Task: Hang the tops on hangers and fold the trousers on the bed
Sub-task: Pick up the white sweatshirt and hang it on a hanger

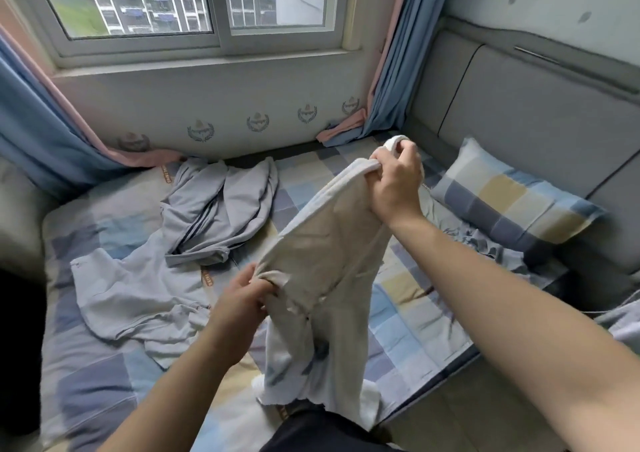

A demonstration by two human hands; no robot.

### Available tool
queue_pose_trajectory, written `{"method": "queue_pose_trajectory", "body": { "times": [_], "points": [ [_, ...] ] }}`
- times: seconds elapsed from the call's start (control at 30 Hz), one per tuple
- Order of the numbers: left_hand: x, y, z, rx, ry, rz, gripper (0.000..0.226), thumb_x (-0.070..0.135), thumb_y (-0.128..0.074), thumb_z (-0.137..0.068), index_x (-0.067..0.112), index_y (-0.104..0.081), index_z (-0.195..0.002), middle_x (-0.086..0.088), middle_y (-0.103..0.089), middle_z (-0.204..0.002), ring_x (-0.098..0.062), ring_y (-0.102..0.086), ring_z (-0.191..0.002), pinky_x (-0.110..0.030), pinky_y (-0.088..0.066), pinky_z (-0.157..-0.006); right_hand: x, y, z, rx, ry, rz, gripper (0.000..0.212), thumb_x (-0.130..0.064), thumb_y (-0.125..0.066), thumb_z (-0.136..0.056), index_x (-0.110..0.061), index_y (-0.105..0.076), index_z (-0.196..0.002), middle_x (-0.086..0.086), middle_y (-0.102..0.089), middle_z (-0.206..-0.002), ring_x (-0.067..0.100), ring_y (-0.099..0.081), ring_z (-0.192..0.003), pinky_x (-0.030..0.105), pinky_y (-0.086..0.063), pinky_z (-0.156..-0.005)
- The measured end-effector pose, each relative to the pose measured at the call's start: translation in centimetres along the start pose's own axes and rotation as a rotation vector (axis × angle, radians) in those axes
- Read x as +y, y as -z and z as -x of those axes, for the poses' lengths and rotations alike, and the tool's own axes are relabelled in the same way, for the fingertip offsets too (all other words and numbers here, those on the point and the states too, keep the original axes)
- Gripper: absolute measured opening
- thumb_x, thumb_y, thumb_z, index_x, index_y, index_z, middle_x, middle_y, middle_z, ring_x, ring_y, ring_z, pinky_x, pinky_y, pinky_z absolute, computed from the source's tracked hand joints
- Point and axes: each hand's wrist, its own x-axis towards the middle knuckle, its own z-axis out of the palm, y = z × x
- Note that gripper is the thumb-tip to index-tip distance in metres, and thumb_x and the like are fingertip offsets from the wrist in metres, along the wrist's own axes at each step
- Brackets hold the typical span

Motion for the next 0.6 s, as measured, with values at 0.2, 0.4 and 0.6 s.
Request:
{"method": "queue_pose_trajectory", "body": {
  "times": [0.2,0.4,0.6],
  "points": [
    [1.2,-0.1,-1.8,0.390,-0.324,-0.356,0.011,0.010,-0.061,-0.099,0.008,-0.056,-0.089,-0.013,-0.071,-0.074,-0.029,-0.073,-0.069,-0.045,-0.060,-0.066,-6.0,3.3,-4.6,0.076,0.013,-0.251,0.022,-0.021,-0.052,-0.094,-0.005,-0.067,-0.098,0.022,-0.048,-0.121,0.037,-0.050,-0.110,0.046,-0.040,-0.104],
    [3.6,-2.1,-2.3,0.224,-0.319,-0.638,0.036,0.035,-0.080,-0.085,0.018,-0.056,-0.106,0.004,-0.067,-0.104,-0.010,-0.068,-0.088,-0.038,-0.058,-0.083,-10.4,4.6,-5.1,-0.005,0.005,-0.365,0.014,-0.015,-0.052,-0.092,-0.013,-0.066,-0.088,0.013,-0.045,-0.113,0.034,-0.047,-0.111,0.043,-0.038,-0.107],
    [7.2,-7.2,-6.4,0.293,-0.334,-0.766,0.047,0.039,-0.073,-0.082,0.026,-0.051,-0.123,0.007,-0.061,-0.115,-0.017,-0.060,-0.101,-0.033,-0.048,-0.083,-15.8,7.4,-6.8,0.062,0.109,-0.501,0.010,-0.016,-0.057,-0.093,-0.014,-0.065,-0.087,0.002,-0.044,-0.105,0.031,-0.049,-0.107,0.047,-0.046,-0.099]
  ]
}}
